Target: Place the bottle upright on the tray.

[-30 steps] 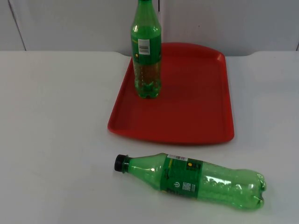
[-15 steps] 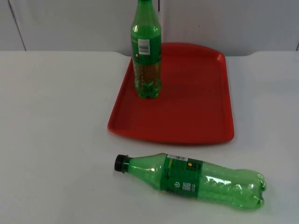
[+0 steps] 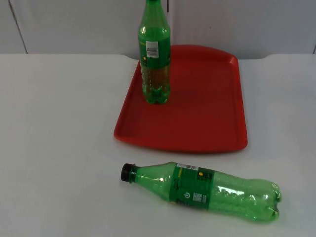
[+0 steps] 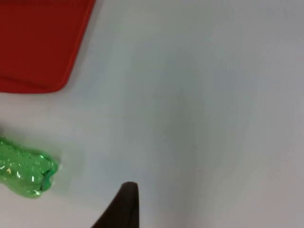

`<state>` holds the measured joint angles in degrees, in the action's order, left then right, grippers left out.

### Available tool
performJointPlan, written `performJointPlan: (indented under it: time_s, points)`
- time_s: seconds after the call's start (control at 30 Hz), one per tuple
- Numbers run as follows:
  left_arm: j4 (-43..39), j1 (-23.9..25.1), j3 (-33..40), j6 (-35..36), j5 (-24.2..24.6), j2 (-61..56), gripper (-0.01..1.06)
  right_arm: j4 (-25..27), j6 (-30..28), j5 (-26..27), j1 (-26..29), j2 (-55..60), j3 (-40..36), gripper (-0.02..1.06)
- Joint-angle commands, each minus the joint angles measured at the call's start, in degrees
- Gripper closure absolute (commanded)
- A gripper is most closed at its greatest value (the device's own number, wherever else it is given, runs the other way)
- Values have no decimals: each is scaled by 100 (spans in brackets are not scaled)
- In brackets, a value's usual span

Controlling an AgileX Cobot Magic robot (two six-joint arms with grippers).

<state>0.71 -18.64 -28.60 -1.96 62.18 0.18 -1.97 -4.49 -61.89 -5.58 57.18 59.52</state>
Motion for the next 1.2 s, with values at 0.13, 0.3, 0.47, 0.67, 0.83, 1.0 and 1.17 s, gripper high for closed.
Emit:
performJointPlan:
  time_s: [0.13,0.3,0.47,0.67,0.83,1.0,1.17]
  points:
    - [-16,-38,28,25,-59,-18,0,643,-555,47,22,1157,411,0]
    - [-16,-38,28,25,-59,-18,0,1021,-809,35,22,1824,637,0]
    - [-16,-38,28,25,-59,-18,0,1374,-1080,24,22,2346,873,0]
    - [-16,-38,28,25,-59,-18,0,1394,-1229,-121,-370,2919,1229,0]
    - [-16,-38,28,25,-59,-18,0,996,-1367,-28,-1097,3336,1481,0]
    - [-16,-38,28,25,-59,-18,0,944,-1849,-28,-1754,3879,1788,0]
    - [-16,-38,28,25,-59,-18,0,933,-2281,-28,-2305,4411,2130,0]
